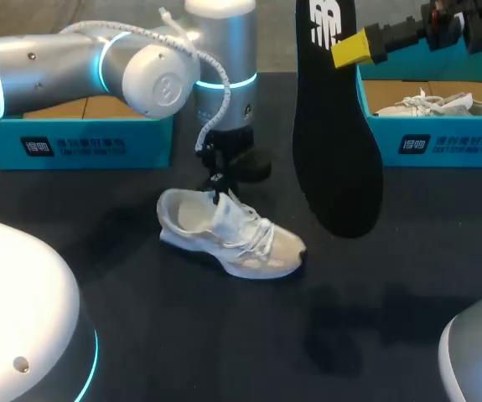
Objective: Take the shoe out of the shoebox, open the shoe tongue, remove and reinsert the insole, then place the shoe into the shoebox
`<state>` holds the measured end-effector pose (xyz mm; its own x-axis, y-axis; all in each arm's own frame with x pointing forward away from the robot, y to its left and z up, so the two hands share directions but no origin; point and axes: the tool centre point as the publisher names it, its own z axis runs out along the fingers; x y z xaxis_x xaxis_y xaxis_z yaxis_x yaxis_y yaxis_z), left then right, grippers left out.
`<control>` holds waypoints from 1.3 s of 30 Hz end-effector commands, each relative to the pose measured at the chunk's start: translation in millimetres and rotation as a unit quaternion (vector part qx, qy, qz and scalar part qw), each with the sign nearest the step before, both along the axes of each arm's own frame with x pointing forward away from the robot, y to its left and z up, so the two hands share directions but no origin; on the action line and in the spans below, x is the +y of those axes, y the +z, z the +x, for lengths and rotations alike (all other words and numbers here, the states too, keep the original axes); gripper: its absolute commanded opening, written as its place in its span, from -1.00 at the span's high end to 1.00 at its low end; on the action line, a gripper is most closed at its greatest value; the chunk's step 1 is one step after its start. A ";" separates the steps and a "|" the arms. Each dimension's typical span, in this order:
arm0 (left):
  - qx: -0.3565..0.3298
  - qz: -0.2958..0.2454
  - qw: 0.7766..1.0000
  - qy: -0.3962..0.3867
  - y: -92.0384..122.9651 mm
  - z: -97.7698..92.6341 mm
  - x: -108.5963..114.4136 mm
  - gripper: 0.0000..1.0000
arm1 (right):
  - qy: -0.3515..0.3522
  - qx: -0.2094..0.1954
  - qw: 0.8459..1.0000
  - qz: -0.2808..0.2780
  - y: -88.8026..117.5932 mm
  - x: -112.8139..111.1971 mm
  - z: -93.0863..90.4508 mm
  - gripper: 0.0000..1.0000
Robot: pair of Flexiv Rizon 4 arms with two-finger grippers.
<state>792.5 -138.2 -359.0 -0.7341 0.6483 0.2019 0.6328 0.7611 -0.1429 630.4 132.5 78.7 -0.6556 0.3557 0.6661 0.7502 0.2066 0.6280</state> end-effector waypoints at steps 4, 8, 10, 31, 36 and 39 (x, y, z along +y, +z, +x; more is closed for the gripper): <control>0.097 0.048 0.947 -0.303 7.6 4.2 -6.8 1.00 | 0.001 0.002 1.000 -0.002 1.5 2.8 2.1 1.00; 0.112 0.049 0.912 -0.392 15.9 -0.4 -9.9 1.00 | 0.001 0.002 1.000 -0.002 1.5 2.8 2.1 1.00; 0.108 0.052 0.907 -0.404 17.6 -1.3 -12.0 1.00 | 0.001 0.002 1.000 -0.002 1.5 2.8 2.1 1.00; 0.089 0.096 0.856 -0.500 16.2 4.6 -56.3 1.00 | 0.001 0.002 1.000 -0.002 1.5 2.8 2.1 1.00; 0.089 0.104 0.868 -0.476 8.2 10.6 -63.4 1.00 | 0.001 0.002 1.000 -0.002 1.5 2.8 2.1 1.00; 0.096 0.099 0.874 -0.465 6.2 14.0 -64.1 1.00 | 0.001 0.002 1.000 -0.002 1.5 2.8 2.1 1.00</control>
